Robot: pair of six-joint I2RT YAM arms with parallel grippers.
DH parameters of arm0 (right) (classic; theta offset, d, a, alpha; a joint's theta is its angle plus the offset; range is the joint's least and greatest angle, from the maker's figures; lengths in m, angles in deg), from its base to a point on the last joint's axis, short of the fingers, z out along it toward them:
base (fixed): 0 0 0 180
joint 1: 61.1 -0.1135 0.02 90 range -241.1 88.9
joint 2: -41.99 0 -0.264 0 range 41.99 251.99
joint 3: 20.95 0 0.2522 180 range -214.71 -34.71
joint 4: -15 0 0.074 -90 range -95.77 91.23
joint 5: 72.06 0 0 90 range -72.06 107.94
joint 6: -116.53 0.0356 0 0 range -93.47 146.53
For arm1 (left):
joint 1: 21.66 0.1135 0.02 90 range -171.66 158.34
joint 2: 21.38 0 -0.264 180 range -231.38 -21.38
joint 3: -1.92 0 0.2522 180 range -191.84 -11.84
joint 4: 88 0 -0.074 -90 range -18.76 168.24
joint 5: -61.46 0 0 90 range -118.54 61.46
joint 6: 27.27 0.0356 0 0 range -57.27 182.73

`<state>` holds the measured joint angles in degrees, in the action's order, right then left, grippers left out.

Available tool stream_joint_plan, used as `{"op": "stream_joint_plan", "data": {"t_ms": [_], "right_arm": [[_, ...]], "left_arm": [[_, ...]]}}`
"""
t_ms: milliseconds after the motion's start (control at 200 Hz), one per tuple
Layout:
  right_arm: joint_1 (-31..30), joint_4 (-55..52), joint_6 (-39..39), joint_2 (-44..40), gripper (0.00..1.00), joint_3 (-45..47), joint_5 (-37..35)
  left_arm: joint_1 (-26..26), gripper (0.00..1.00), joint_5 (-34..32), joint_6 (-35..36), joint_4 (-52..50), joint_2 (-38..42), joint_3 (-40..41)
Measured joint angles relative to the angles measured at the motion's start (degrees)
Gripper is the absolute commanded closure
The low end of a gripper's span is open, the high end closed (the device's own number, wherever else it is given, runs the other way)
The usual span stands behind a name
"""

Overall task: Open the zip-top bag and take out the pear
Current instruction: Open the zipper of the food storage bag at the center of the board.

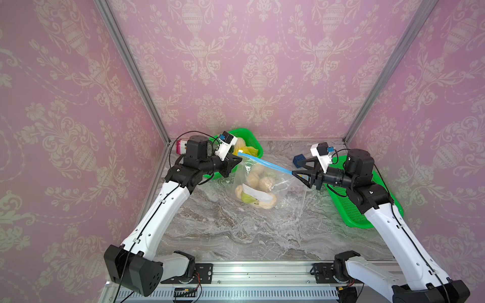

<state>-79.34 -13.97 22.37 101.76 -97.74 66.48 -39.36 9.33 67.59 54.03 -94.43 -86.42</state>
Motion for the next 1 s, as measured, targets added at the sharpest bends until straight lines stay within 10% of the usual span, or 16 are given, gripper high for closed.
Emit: {"op": "stream_joint_plan", "data": {"t_ms": [460,1001], "right_arm": [[-15.30,1.44,-4.48,11.52,0.86,-9.55,-10.97],[-20.09,-8.90,-13.18,14.91,0.87,-13.81,-23.63]], "left_arm": [[-1.66,1.00,5.20,8.15,2.32,-0.24,0.76],[-1.73,1.00,5.35,10.19,2.32,-0.66,0.76]]}}
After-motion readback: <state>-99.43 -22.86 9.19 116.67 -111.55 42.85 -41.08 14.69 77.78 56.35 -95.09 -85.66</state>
